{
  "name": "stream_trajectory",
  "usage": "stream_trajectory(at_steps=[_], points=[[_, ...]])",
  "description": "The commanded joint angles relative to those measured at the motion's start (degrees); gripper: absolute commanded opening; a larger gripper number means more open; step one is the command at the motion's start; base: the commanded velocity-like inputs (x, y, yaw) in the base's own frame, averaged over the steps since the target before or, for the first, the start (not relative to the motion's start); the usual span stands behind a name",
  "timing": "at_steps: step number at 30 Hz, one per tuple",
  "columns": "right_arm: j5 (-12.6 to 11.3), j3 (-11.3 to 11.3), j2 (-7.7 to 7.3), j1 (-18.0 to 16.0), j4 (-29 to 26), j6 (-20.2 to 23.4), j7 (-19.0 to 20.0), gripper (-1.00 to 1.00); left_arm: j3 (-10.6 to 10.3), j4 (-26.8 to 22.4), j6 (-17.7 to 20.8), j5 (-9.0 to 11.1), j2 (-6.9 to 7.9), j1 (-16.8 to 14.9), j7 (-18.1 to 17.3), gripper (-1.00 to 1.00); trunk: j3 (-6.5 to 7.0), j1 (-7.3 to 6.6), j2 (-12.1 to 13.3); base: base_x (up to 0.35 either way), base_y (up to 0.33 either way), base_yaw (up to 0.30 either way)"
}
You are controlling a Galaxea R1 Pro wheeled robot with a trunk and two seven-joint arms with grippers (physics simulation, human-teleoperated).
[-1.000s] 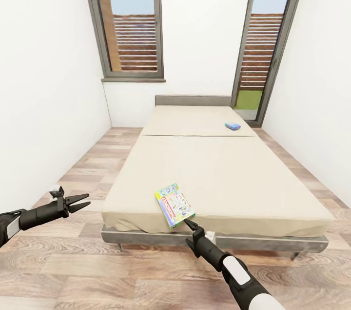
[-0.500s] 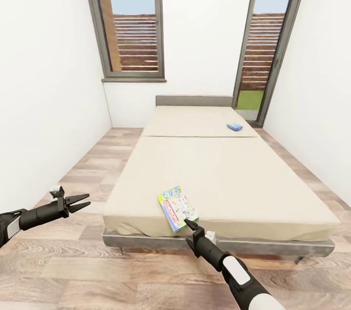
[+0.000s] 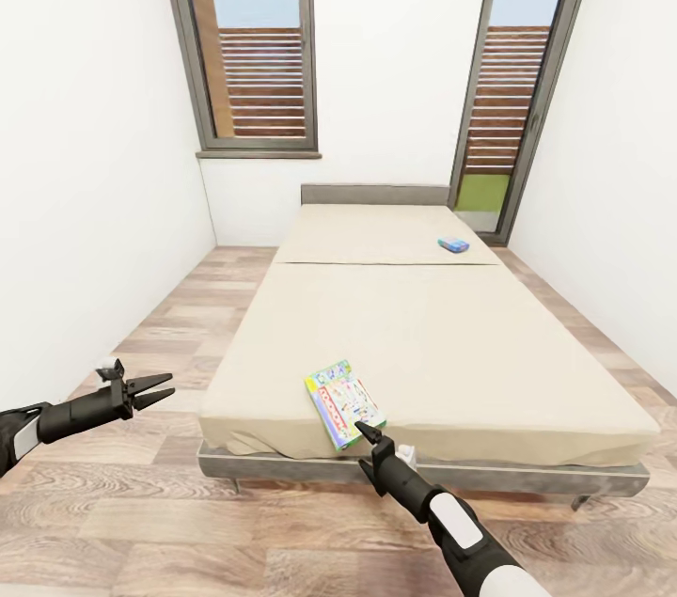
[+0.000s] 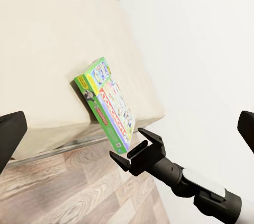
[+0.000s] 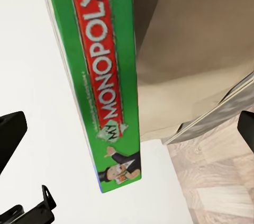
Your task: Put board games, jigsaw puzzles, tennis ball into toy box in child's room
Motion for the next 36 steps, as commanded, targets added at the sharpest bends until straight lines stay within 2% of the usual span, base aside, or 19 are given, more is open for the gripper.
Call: stream_trajectory(at_steps=[1,25,36], points=[[-0.3,-0.31,0.04,-0.03,0.0,0.5,-0.01,1.0,0.4,0.02,0.6,-0.42,0.01,-0.03,-0.22,1.0,-0.05,-0.01,-0.02,0.0,0.0,0.0],[-0.3,-0.31,0.1,-0.02,0.0,0.48,-0.01,1.0,0.4,0.02,0.53,-0.42,0.01,-0.03,-0.22,1.0,-0.05,-0.01,-0.02,0.001,0.038,0.0],[-0.3,-0.31,0.13,-0.01,0.0,0.48,-0.02,1.0,0.4,0.02,0.42,-0.42,0.01,-0.03,-0.22,1.0,-0.05,-0.01,-0.02,0.09,0.054,0.0]])
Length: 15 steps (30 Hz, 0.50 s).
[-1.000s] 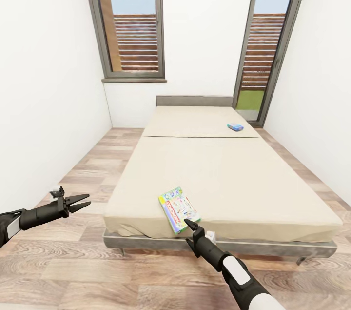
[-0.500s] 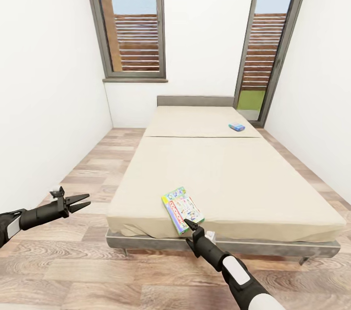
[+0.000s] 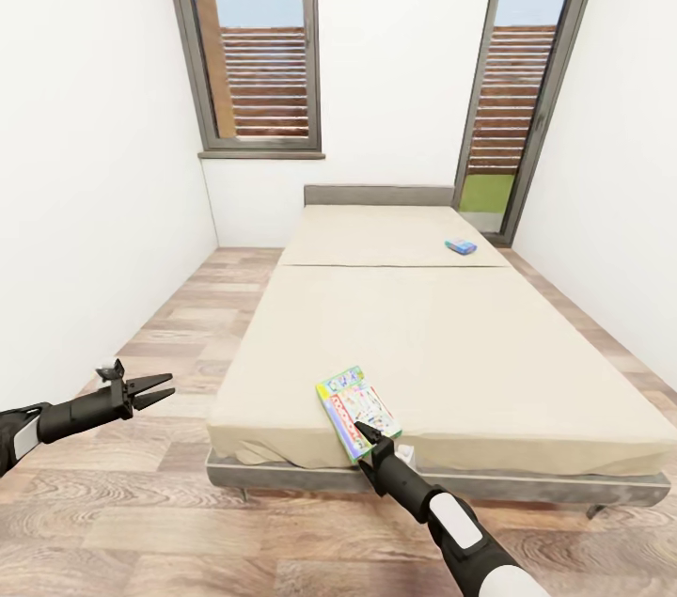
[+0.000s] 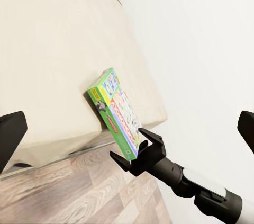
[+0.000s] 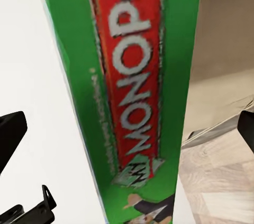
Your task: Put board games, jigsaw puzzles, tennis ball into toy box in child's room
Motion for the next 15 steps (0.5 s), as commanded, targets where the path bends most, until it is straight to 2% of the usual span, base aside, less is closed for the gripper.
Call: stream_trajectory(at_steps=[1,12,13,15], points=[[-0.3,-0.31,0.04,-0.04,0.0,0.51,-0.02,1.0,0.4,0.02,0.61,-0.42,0.01,-0.03,-0.22,1.0,-0.05,-0.01,-0.02,0.012,0.008,0.0],[-0.3,0.19,0.06,-0.05,0.0,0.51,-0.08,1.0,0.4,0.02,0.66,-0.42,0.01,-0.03,-0.22,1.0,-0.05,-0.01,-0.02,0.003,0.002,0.0],[-0.3,0.21,0.06,-0.05,0.0,0.51,-0.08,-1.0,0.42,0.02,0.68,-0.42,0.01,-0.03,-0.22,1.0,-0.05,-0.01,-0.02,0.0,0.0,0.0],[-0.3,0.24,0.05,-0.05,0.0,0.51,-0.08,-1.0,0.45,0.02,0.82,-0.42,0.04,-0.04,-0.22,1.0,-0.05,-0.01,-0.02,0.0,0.0,0.0]])
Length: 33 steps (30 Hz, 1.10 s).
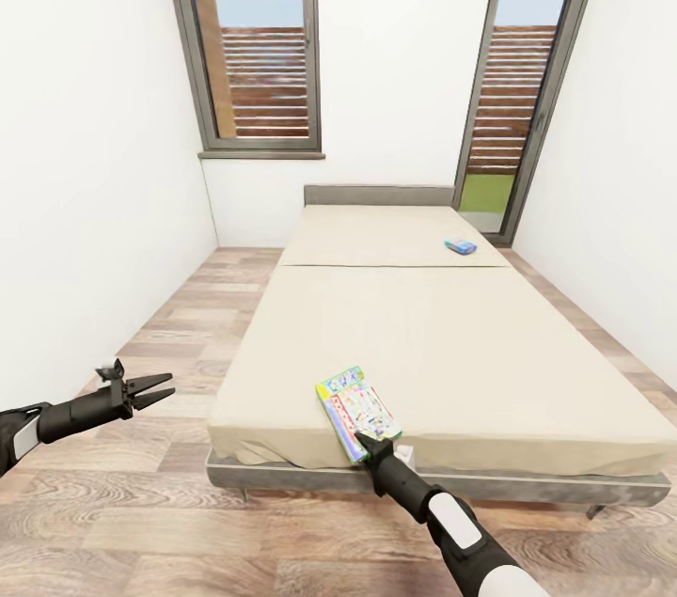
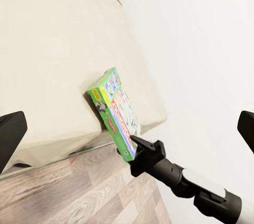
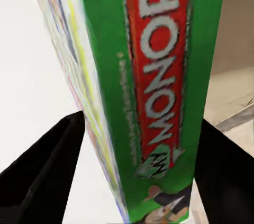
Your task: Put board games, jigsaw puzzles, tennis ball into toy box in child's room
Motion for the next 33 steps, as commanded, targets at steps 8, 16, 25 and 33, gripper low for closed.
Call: stream_trajectory(at_steps=[8,16,25,33], points=[[-0.21,-0.23,0.02,-0.02,0.02,0.42,-0.04,-1.0,0.56,0.02,4.28,-0.34,0.48,-0.06,-0.22,1.0,-0.06,-0.01,-0.02,0.0,0.0,0.0],[-0.21,-0.23,0.02,-0.02,0.02,0.42,-0.04,-1.0,0.53,-0.46,5.41,-0.35,0.87,-0.07,-0.22,1.0,0.84,-1.11,1.98,0.0,0.0,0.0],[-0.21,-0.23,0.02,-0.02,0.02,0.42,-0.04,-1.0,0.19,-0.51,5.73,-0.57,0.65,-0.09,-0.22,1.0,2.46,-3.08,5.59,0.0,0.0,0.0],[-0.21,-0.23,0.01,-0.01,0.02,0.35,-0.04,-1.0,0.17,-0.51,5.67,-0.75,0.56,-0.1,-0.22,1.0,3.89,-4.84,8.8,0.0,0.0,0.0]])
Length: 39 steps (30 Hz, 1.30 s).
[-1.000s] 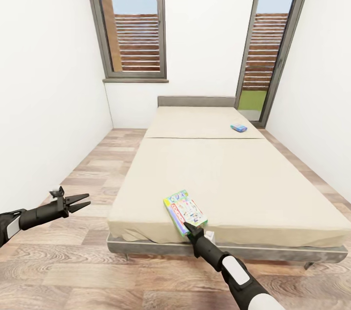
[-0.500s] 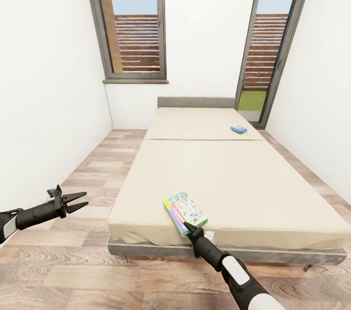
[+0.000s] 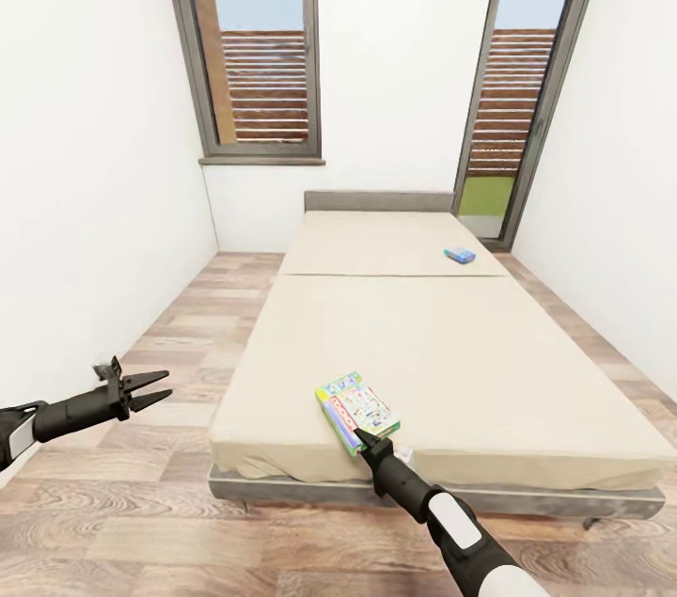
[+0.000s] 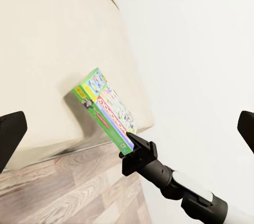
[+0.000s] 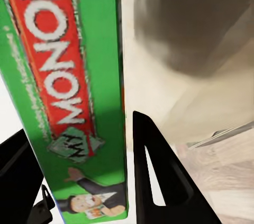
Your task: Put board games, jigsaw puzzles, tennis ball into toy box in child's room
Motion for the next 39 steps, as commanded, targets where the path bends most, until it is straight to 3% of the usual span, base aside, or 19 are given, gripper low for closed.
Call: stream_trajectory(at_steps=[1,16,28,39], points=[[-0.27,-0.24,0.02,-0.03,0.01,0.21,-0.01,-1.0,0.33,0.0,0.61,-0.43,-0.01,-0.02,-0.22,1.0,0.13,-0.23,0.39,0.0,0.0,0.0],[-0.47,-0.48,-0.5,-0.03,0.01,-1.18,-0.38,-1.0,0.29,0.0,0.51,-0.45,-0.13,-0.03,-0.22,1.0,2.82,-3.53,6.41,0.0,0.0,0.0],[-1.05,-1.02,-1.79,-0.53,0.02,2.02,-0.85,-1.0,0.33,-0.04,0.43,-0.45,-0.23,-0.03,-0.22,1.0,4.98,-6.16,11.22,0.0,0.0,0.0],[-0.82,-1.01,-2.43,-1.76,0.16,1.59,-1.65,-1.0,0.36,-0.08,0.34,-0.45,-0.31,-0.03,-0.22,1.0,6.95,-8.58,15.63,0.0,0.0,0.0]])
